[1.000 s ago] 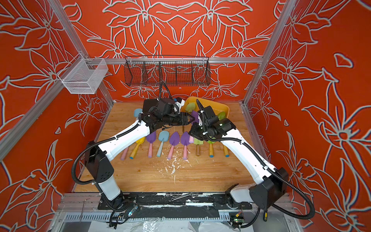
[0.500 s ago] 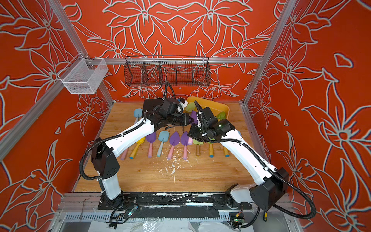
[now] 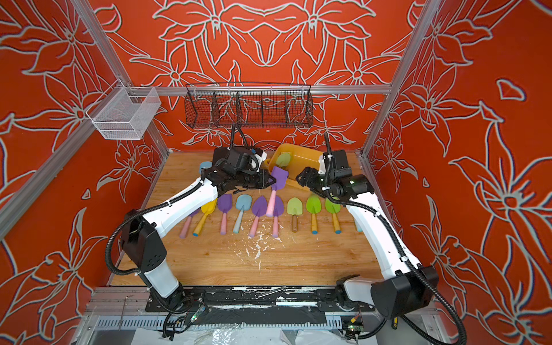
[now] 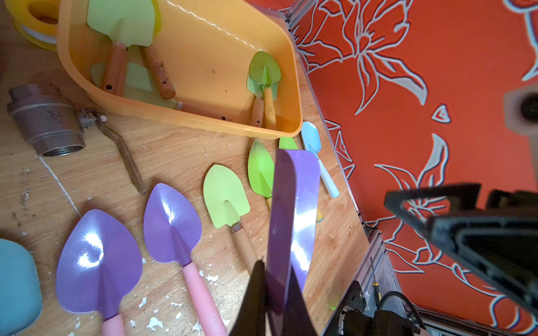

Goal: Take the shovel out of the storage box
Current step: Place the shovel at the corner of the board.

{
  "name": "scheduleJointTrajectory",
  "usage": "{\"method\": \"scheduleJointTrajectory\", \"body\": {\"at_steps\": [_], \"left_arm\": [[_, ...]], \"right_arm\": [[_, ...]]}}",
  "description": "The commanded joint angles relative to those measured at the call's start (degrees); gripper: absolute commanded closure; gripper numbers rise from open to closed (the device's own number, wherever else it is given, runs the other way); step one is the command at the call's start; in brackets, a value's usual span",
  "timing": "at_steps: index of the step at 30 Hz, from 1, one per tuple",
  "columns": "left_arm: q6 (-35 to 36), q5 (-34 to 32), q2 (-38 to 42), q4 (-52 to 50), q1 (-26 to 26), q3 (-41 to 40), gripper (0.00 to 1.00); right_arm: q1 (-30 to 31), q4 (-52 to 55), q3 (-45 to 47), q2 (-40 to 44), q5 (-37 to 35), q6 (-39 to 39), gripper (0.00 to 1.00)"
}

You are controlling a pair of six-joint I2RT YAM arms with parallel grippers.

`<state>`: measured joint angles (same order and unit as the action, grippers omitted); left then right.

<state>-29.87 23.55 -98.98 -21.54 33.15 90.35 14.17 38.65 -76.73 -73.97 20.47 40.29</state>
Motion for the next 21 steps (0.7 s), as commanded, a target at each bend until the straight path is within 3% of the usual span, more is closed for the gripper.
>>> {"method": "scheduleJointTrajectory", "body": {"at_steps": [1,7,14,19,21], "left_arm": [[-1.2,4.4,2.6,2.4,0.4,-0.1,1.00],[-2.1,5.9,2.7,3.0,0.3,-0.3,1.00],[-2.6,7.4,1.9,3.5,0.3,0.6,1.00],[-2.7,8.7,0.9,3.6,0.3,1.6,1.00],[-3.0,9.5,0.1,3.5,0.3,2.2,1.00]], "right_arm": [[0.2,-13.4,2.1,-2.1,8.9,-0.2,0.35],[0.2,-21.2,5.1,-4.1,12.1,2.0,0.46],[0.3,-22.5,8.6,-4.7,13.0,2.2,0.55],[0.7,-27.8,11.1,-4.8,14.6,5.2,0.77],[1.0,-28.2,10.9,-5.1,15.4,5.7,0.94]]}}
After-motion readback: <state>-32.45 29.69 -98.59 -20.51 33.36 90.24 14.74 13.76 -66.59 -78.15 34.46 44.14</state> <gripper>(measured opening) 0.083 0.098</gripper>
